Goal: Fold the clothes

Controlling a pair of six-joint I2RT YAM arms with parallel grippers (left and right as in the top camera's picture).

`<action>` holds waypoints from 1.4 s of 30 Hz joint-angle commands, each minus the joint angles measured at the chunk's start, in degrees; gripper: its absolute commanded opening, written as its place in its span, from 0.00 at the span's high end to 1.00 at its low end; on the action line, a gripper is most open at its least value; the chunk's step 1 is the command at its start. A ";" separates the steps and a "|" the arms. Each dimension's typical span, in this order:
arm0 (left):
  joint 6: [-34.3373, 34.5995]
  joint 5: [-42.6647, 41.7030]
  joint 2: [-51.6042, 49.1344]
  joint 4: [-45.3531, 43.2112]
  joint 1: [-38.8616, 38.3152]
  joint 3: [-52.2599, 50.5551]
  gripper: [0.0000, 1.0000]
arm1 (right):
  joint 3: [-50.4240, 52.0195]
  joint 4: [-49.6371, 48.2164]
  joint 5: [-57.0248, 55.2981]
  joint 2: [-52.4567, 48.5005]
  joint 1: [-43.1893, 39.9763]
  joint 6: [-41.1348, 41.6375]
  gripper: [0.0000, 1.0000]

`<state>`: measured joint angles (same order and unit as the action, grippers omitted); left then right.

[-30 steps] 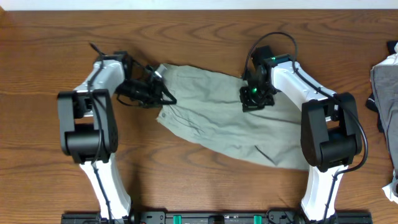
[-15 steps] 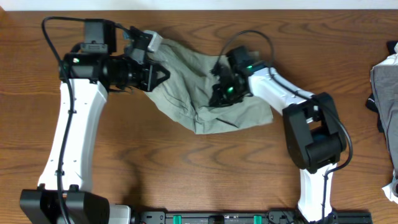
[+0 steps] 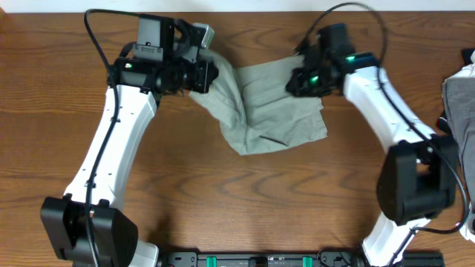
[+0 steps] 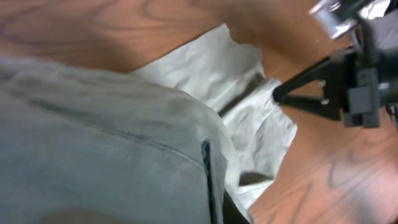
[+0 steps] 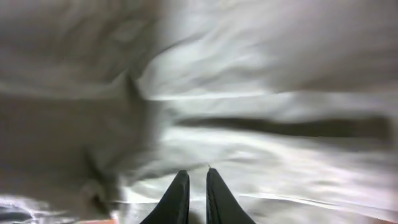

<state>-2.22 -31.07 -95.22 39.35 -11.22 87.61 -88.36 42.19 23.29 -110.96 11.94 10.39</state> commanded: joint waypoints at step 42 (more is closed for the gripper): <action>-10.34 15.72 5.31 16.39 7.28 5.86 0.94 | -0.94 9.64 -2.45 0.52 1.64 -1.60 0.98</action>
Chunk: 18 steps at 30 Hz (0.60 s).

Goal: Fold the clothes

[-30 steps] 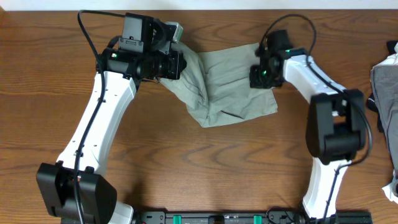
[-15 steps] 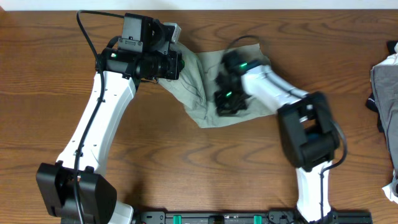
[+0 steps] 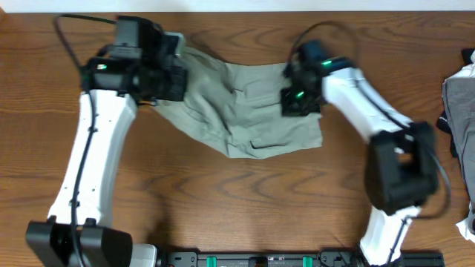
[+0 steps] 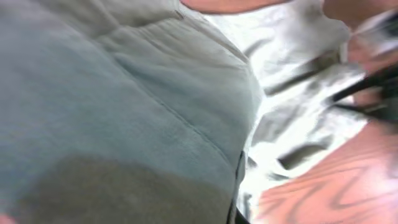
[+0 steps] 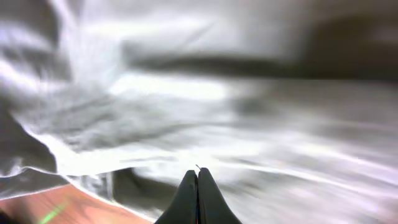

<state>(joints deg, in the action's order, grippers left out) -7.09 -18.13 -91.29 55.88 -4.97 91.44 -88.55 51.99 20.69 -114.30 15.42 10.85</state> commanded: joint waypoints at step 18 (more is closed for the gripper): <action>2.12 1.62 -5.14 -6.10 -7.52 6.29 0.94 | -0.72 2.08 0.55 6.29 -5.25 -1.05 0.99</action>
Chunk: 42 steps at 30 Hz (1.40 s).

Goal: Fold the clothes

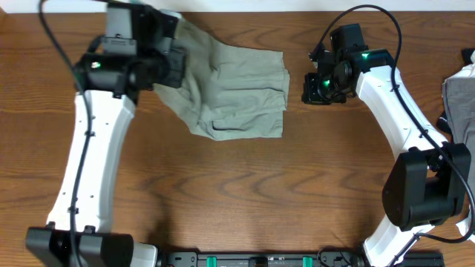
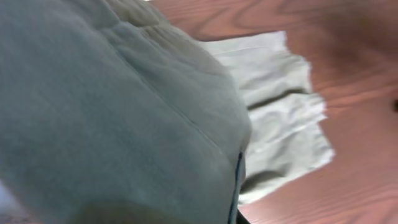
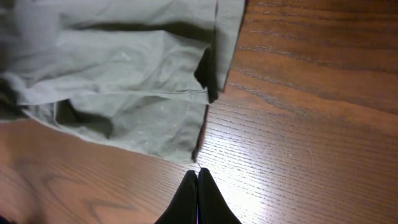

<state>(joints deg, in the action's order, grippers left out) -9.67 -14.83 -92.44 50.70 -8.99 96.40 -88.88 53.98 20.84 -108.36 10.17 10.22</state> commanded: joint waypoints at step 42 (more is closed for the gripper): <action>14.62 -23.61 -28.41 -6.14 -0.92 1.22 0.05 | -0.26 -6.34 1.42 -10.08 1.95 0.87 0.99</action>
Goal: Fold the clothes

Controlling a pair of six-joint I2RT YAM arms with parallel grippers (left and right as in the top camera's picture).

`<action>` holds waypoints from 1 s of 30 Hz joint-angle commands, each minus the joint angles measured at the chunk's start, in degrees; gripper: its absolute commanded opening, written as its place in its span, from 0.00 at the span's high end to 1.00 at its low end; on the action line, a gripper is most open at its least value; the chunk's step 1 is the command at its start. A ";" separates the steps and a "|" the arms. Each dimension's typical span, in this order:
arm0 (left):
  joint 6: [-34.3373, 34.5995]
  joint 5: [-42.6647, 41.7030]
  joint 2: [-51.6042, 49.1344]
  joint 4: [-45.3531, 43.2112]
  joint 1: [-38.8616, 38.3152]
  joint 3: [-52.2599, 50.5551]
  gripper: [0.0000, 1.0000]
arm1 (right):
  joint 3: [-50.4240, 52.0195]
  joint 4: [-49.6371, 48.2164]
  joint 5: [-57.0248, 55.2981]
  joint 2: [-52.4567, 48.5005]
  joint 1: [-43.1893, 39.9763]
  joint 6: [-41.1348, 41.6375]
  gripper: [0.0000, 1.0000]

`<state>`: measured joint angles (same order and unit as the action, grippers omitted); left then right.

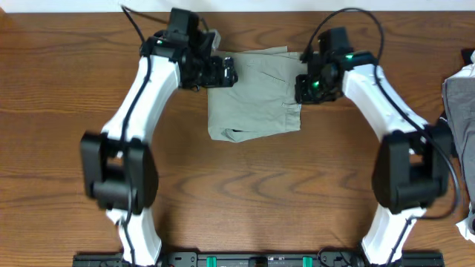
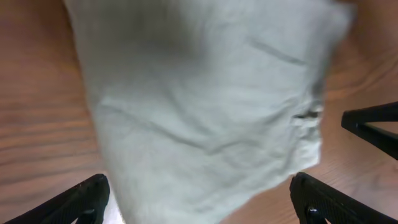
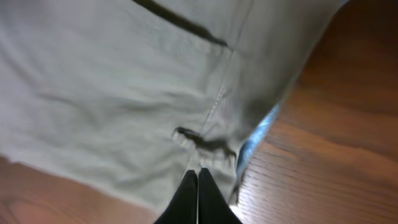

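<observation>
A grey-green garment [image 1: 252, 96] lies as a compact, roughly square fold on the wooden table [image 1: 223, 193], near the back. My left gripper [image 1: 225, 73] is at its left edge. In the left wrist view the left gripper [image 2: 202, 205] stands wide open over the cloth [image 2: 199, 106], with nothing between the fingers. My right gripper [image 1: 303, 89] is at the garment's right edge, shut. In the right wrist view the right gripper [image 3: 198, 186] rests on the cloth [image 3: 124, 93], beside a blue tag [image 3: 258, 134].
A pile of other clothes [image 1: 460, 96] sits at the right edge of the table. The table's back edge [image 1: 237, 9] runs just behind both grippers. The right arm's base [image 1: 404, 178] stands to the right of the garment.
The left gripper has let go and now stands open. The garment has moved right and lies in a tighter square. The right gripper, then clear of the cloth, now touches its right edge.
First both grippers were on a crumpled garment, the left one holding a bunch of it. Then it hung stretched between them. Then the right gripper was off it while the left held it further left. Now it lies folded, released.
</observation>
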<state>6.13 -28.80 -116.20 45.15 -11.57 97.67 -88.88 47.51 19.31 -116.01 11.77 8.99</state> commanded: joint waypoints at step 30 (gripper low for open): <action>12.57 -9.25 -8.26 -15.80 23.69 -0.07 0.94 | -0.26 2.82 6.58 -2.73 -0.02 1.66 0.98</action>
<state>14.15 -47.03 -126.78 29.45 7.01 97.60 -88.77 50.28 25.12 -119.39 11.86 10.11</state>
